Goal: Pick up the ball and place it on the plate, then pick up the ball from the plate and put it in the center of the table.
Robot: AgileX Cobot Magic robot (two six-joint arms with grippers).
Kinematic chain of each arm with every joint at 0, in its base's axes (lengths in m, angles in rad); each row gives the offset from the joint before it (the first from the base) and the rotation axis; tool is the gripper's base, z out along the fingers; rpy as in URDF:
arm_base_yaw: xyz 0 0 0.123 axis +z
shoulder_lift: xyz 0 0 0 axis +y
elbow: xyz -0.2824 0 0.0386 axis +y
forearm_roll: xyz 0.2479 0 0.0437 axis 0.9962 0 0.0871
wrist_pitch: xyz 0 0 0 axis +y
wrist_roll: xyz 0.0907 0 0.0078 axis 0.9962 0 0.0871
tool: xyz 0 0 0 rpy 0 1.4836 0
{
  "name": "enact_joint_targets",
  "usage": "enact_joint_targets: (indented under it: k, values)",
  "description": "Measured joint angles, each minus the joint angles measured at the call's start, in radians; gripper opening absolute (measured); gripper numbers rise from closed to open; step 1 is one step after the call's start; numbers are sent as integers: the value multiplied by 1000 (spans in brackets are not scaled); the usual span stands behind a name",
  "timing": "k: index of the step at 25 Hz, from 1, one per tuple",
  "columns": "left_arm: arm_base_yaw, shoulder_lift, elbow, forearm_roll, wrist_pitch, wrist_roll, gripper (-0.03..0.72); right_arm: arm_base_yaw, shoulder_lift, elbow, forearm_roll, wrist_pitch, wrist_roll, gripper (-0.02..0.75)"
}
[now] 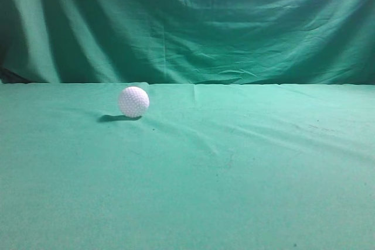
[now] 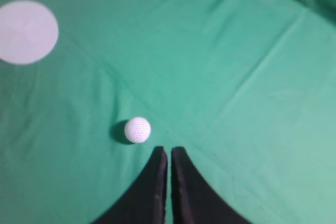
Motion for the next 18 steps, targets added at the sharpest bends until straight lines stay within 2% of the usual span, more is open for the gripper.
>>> enact_joint_targets:
  k: [5,12,18]
  values:
    - [0,-15,0,-71,28,0,0,0,-238,119,-35,22,50,0]
    - [0,-33,22,-122,50,10,0,0,-606,507,-8,-92,88,0]
    - [0,-33,97,-208,-38,84,0,0,-896,851,24,-219,96,0]
